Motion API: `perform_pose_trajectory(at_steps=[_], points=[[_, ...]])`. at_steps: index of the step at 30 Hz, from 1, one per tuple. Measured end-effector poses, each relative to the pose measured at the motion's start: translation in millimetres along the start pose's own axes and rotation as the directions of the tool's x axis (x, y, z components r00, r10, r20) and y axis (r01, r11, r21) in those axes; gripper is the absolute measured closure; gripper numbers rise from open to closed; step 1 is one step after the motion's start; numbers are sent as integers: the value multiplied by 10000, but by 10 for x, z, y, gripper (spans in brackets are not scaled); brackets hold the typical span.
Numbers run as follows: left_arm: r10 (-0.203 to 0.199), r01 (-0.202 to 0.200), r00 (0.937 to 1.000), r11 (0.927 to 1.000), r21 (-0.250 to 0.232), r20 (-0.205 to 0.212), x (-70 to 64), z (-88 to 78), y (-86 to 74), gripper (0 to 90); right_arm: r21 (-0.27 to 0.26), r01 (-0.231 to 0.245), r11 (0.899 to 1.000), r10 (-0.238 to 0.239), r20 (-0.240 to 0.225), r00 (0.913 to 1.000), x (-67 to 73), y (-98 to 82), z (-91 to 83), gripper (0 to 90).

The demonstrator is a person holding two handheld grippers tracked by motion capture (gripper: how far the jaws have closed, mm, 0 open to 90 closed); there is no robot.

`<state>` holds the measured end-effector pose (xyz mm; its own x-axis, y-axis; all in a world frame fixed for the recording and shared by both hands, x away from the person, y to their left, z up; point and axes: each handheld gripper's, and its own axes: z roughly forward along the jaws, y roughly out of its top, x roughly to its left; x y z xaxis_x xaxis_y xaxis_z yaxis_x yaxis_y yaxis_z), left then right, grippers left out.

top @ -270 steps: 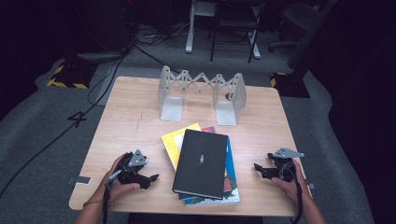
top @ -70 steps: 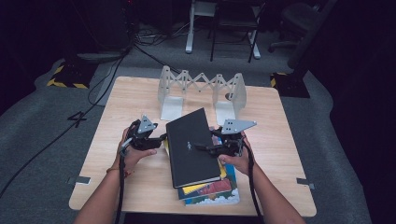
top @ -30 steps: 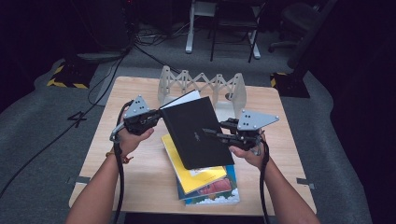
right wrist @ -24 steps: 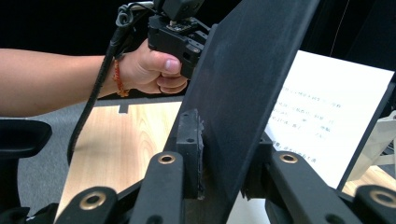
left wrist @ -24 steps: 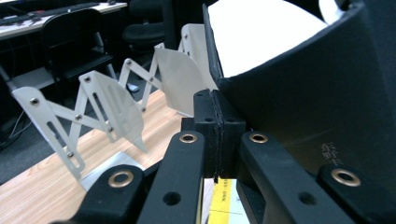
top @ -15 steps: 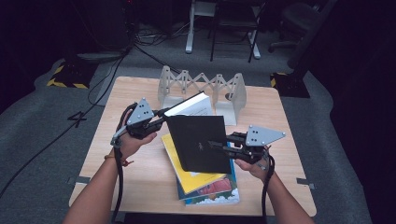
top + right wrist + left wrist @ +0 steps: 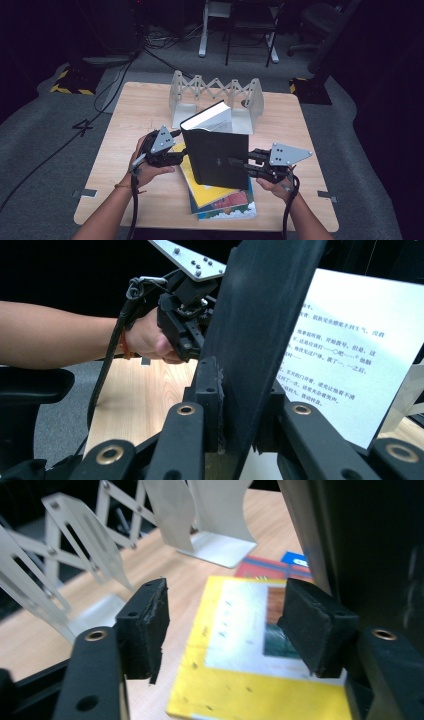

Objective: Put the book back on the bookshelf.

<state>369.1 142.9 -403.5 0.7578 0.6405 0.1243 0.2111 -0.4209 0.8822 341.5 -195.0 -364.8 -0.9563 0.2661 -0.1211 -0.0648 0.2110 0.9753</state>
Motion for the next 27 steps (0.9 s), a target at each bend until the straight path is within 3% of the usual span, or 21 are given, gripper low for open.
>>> perform_pose_trajectory(at_steps=[2,6,9,13,18,23,27], points=[[-64,60,9999,9993,370,109,-22,-3,-37,299,-15,3,10000,-3,37,10000,8,-20,-21,781],[353,-361,9993,9971,667,130,-120,-60,-101,278,-26,-67,10000,67,87,9999,30,-68,-70,776],[335,-374,9977,9971,665,591,-184,-116,-162,271,58,-47,10000,47,135,9999,36,-78,-89,770],[543,-630,9943,9934,954,912,-290,-136,-235,267,148,-156,9998,153,192,9997,44,-127,-138,761],[476,-593,9896,9947,835,1357,-402,-96,-244,266,428,-121,9990,111,234,9997,66,-170,-198,755],[201,-324,9859,9969,715,1661,-384,-76,-272,259,551,-136,9984,119,307,9995,77,-190,-246,753],[301,-437,9794,9970,638,1999,-424,-77,-274,288,546,-119,9984,100,340,9994,87,-191,-243,754]])
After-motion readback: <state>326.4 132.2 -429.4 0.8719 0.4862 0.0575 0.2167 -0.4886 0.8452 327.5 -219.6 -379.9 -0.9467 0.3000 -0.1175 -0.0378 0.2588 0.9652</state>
